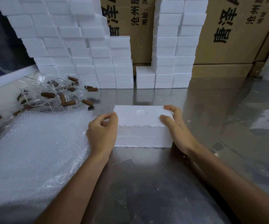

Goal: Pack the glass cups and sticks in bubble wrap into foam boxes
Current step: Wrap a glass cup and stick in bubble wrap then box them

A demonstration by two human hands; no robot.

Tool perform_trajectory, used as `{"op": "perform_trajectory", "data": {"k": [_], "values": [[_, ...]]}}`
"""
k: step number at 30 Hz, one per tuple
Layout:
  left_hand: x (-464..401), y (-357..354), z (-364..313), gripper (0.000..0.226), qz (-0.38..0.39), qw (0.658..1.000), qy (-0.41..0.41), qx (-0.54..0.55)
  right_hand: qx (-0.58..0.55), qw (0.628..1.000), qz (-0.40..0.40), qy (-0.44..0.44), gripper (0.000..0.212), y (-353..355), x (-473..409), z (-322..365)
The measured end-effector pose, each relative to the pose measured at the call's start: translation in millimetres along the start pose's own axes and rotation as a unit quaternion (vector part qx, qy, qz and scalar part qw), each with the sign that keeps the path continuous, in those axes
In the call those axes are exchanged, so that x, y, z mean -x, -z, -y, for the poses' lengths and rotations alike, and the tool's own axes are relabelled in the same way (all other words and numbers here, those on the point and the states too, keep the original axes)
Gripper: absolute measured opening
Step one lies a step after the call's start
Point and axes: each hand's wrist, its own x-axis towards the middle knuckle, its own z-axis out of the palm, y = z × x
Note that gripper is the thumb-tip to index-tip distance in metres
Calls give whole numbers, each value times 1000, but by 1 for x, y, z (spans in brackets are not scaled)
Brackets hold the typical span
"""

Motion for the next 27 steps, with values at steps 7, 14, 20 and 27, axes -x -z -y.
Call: {"op": "perform_trajectory", "data": {"k": [7,14,20,27], "values": [[-1,-3,-1,51,26,990,30,-132,-52,998,22,-36,27,6,-6,0],[-2,1,-7,48,48,992,95,-74,-163,979,25,-117,53,17,-12,6],[8,-6,-18,31,102,973,168,124,-236,964,27,-116,47,23,-4,5],[1,0,-23,18,104,959,158,212,-231,951,128,-159,56,43,-2,11]]}}
